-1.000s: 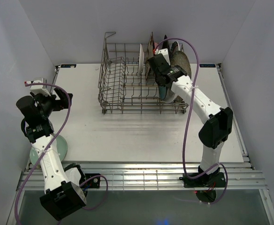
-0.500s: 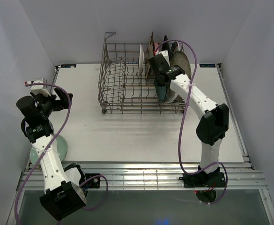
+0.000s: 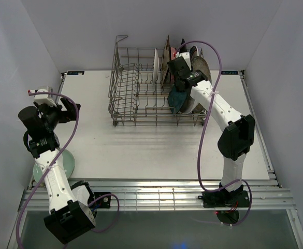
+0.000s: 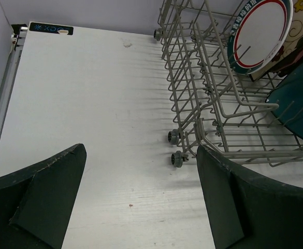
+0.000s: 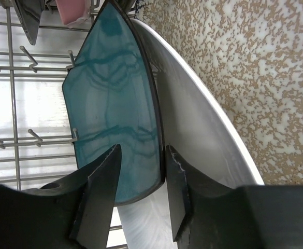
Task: Load the plates into the dish rack
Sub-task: Insert the plate into the dish rack.
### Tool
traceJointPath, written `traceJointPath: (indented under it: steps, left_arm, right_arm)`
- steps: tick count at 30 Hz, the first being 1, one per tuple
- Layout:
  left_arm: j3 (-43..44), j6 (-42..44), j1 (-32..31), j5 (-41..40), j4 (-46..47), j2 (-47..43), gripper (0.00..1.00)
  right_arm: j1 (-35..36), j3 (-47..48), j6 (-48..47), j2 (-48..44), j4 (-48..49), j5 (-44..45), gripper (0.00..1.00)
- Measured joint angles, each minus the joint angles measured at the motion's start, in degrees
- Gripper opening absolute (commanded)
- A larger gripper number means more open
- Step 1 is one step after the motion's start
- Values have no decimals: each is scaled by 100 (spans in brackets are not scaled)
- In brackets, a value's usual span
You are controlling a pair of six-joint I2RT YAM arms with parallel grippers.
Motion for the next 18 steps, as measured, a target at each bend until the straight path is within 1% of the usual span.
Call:
traceJointPath:
  steps: [3,7,11,18]
  left_arm:
    - [-4,20,0,-2,2,0,98]
    - [-66,28,0,-2,4,0,98]
    - [-85,44,0,0,2,0,98]
    - [-87,70,0,0,2,0,98]
  right_arm:
    - [0,2,-2,-22,0,-9,48]
    - [0,4,-17,-131,0,-15,49]
    - [4,4,-24,-326,39,-68,55]
    - [63,4,-44,-450,212,-127,55]
